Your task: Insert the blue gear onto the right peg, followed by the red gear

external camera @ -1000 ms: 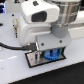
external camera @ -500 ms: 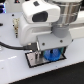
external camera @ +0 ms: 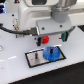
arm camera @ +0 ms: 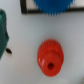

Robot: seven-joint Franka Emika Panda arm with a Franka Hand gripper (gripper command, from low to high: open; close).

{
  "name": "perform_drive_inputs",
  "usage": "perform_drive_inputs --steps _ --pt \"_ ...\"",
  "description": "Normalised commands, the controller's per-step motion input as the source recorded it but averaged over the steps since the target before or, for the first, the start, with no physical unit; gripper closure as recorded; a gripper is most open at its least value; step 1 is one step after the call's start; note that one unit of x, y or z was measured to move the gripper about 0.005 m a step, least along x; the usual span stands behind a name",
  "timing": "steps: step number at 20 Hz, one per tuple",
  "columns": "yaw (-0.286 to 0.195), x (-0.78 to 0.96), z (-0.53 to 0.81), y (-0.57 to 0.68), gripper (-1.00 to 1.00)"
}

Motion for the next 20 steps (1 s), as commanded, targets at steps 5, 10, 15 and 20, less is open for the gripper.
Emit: perform_drive_inputs --steps 5,10,15,20 --pt "0.0 -0.62 -0.19 0.0 -1.0" --pt "0.0 -0.22 -0.29 0.0 -1.0" --pt "0.0 -0.15 -0.31 0.0 -1.0" --pt "0.0 -0.2 -0.27 0.0 -1.0"
